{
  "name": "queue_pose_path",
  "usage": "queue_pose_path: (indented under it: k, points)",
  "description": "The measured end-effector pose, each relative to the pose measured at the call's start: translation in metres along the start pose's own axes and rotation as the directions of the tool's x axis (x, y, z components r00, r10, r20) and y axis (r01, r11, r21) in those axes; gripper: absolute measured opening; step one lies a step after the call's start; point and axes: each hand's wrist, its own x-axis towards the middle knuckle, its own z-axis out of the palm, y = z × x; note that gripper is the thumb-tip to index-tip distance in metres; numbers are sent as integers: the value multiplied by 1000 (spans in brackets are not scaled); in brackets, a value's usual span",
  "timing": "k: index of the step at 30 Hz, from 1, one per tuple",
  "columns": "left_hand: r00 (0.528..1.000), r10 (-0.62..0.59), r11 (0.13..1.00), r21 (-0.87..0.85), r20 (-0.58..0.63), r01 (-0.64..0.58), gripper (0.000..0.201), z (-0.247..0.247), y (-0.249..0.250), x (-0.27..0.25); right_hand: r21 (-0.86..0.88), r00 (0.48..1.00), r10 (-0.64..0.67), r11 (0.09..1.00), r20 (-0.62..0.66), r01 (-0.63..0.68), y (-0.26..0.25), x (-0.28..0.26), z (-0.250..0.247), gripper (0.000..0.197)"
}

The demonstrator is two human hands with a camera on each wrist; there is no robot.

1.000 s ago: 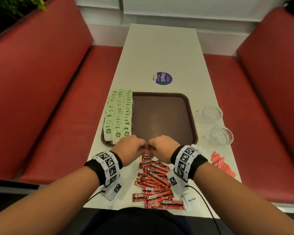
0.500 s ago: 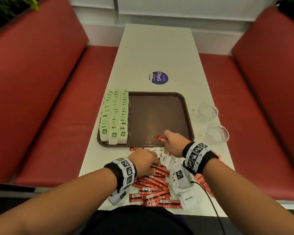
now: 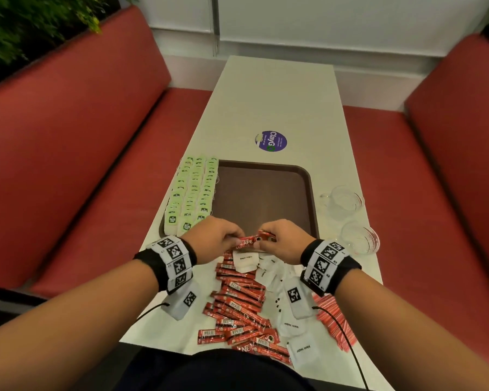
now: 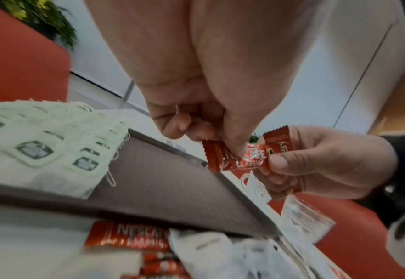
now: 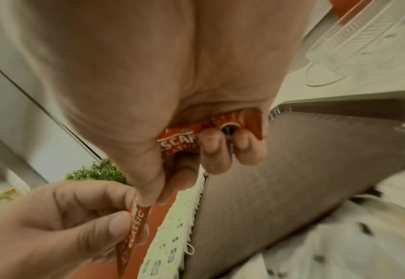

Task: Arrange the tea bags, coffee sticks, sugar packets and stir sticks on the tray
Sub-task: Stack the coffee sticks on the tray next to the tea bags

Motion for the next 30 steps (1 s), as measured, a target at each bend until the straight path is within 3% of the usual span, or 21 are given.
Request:
queue_pose_path:
  k: [4,9,13,17,20,30]
  points:
    - [998,-30,998,-58,-61,26,12,-19,2,4,37,992,-85,995,-90,88,-4,7,-12,17]
    - [993,-17,998,-54,-114,11,12,-32,7,19,141,984,-87,984,-154,109,-6,22,-18,19]
    - [994,-36,999,20,-99,38,7,-49,4,48,165,978,-6,985,-209,41,-5,42,-23,16]
    - [976,-118,987,83,-186,135,12,-71,-22,98,306,959,166,948,-230,-91,2,59,-34,13]
    - [952,-175,964,154,-251,218,13,-85,-46,142,361,948,226,923,-223,-134,7,69,-42,9]
    - [941,-313,906,258,-128,336,10,-75,-97,250,232,958,199,961,-206,-150,27,114,-44,7]
